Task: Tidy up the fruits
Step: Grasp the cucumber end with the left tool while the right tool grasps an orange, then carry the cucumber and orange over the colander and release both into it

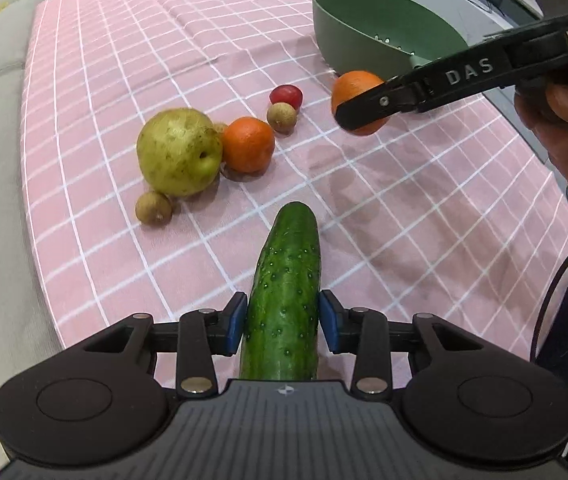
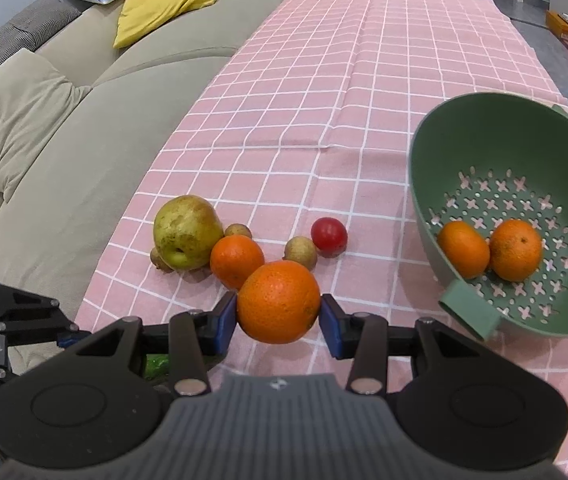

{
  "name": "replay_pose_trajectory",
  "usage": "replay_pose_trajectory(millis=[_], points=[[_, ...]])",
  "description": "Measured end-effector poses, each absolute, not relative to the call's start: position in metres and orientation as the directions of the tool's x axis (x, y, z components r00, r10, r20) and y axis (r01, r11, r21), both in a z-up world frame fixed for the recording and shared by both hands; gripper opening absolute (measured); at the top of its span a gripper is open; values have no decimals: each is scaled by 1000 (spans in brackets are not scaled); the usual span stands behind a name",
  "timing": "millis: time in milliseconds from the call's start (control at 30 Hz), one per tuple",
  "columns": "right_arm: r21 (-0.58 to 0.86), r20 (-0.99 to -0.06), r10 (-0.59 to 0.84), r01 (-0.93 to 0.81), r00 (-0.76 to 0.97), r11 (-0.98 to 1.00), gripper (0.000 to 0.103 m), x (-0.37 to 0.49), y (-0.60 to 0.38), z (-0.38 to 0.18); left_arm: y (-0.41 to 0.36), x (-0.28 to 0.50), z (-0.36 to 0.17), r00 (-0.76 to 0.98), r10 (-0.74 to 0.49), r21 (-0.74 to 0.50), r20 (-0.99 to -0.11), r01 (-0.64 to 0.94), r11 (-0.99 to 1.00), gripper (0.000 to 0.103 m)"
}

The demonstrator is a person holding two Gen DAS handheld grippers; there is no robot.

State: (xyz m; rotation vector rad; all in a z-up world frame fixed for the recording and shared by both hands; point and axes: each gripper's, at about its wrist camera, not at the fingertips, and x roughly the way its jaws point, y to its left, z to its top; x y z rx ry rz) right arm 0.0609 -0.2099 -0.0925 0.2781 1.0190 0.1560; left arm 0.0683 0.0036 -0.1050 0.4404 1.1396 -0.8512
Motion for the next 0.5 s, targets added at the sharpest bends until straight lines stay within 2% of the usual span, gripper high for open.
replay_pose_trajectory(millis=[300, 400, 433, 500], points=[[306, -806, 260, -2, 532, 952, 41, 51, -215, -86, -12, 63, -126, 114, -222, -46, -968, 792, 609, 44], [306, -805, 259, 0, 533, 952, 41, 51, -216, -86, -19, 62, -131, 130, -181, -5, -975, 798, 603, 54], [306, -806, 258, 2, 533, 952, 41, 51, -216, -86, -22, 62, -134, 134, -172, 3, -976, 796, 605, 54], [307, -806, 258, 4, 533, 952, 41, 51, -216, -86, -25, 62, -135, 139, -184, -3, -973, 791, 612, 43]])
